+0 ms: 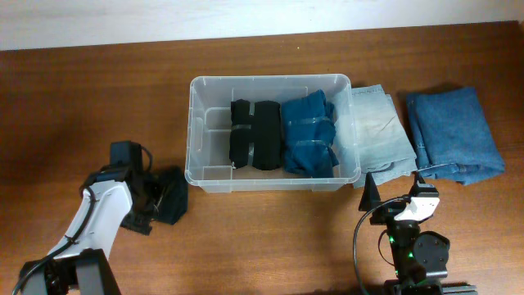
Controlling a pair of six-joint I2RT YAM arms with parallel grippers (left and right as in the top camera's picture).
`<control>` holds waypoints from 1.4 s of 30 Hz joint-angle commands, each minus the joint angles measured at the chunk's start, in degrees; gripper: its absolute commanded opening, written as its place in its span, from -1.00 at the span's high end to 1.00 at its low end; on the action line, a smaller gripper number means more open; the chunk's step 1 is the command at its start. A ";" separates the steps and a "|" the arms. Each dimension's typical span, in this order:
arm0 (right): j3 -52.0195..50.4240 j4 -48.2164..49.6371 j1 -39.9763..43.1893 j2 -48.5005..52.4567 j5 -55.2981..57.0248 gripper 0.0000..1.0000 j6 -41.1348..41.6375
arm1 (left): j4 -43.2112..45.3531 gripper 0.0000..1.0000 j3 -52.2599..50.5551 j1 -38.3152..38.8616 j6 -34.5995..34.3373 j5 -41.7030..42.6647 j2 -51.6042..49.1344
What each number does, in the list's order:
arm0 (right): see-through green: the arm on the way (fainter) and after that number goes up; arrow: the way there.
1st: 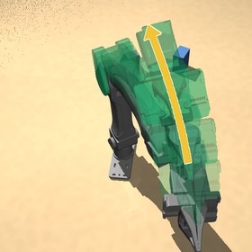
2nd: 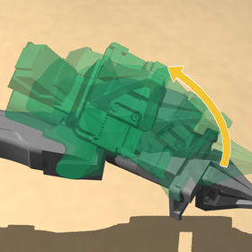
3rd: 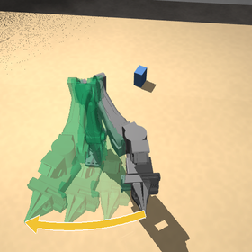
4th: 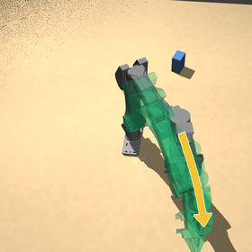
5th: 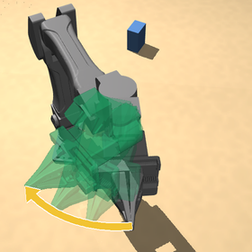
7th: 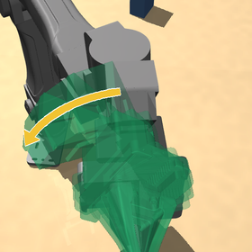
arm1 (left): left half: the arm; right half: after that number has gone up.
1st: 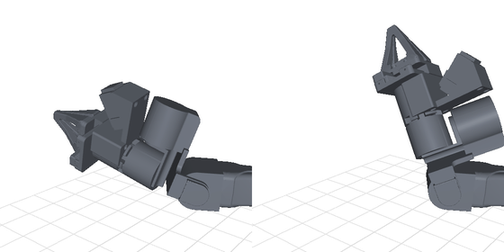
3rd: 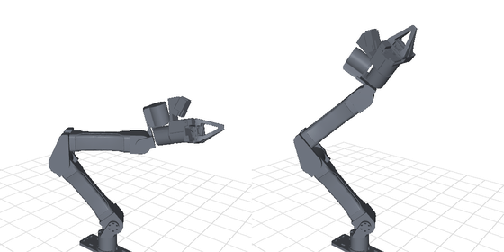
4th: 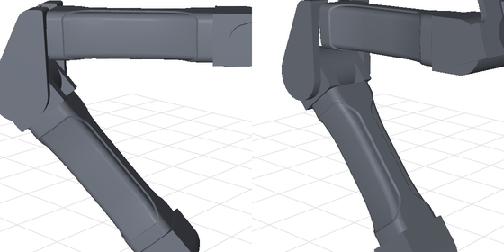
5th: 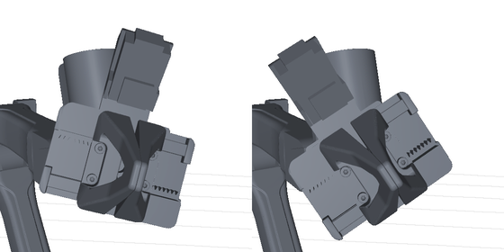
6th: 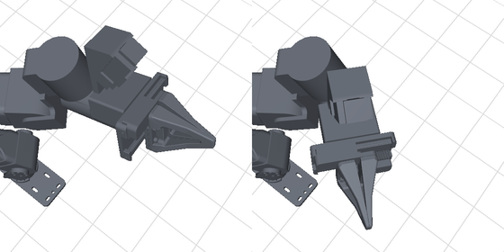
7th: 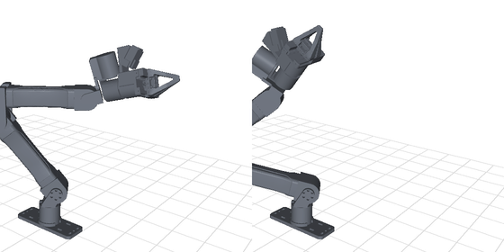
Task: Pack container
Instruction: 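Grasp the small black taped bundle with the left gripper, then carry the small black bundle into the container's left side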
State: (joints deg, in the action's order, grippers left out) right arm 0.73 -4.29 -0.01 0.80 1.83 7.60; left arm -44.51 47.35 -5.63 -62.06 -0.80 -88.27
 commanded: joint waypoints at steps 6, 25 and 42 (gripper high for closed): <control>-0.42 -0.24 -0.39 -0.48 -0.11 -0.97 0.35 | 0.33 0.46 -2.05 -1.57 0.13 -0.44 0.96; -0.42 -0.24 -0.42 -0.48 -0.09 -0.97 0.35 | -3.15 0.99 11.02 -3.91 35.10 -0.26 10.69; -0.42 -0.24 -0.42 -0.48 -0.11 -0.97 0.35 | -3.37 0.99 28.63 9.42 46.42 16.06 18.64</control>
State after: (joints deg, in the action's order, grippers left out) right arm 0.73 -4.29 -0.01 0.80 1.83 7.55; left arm -48.62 74.13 -1.06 -20.73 11.27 -70.70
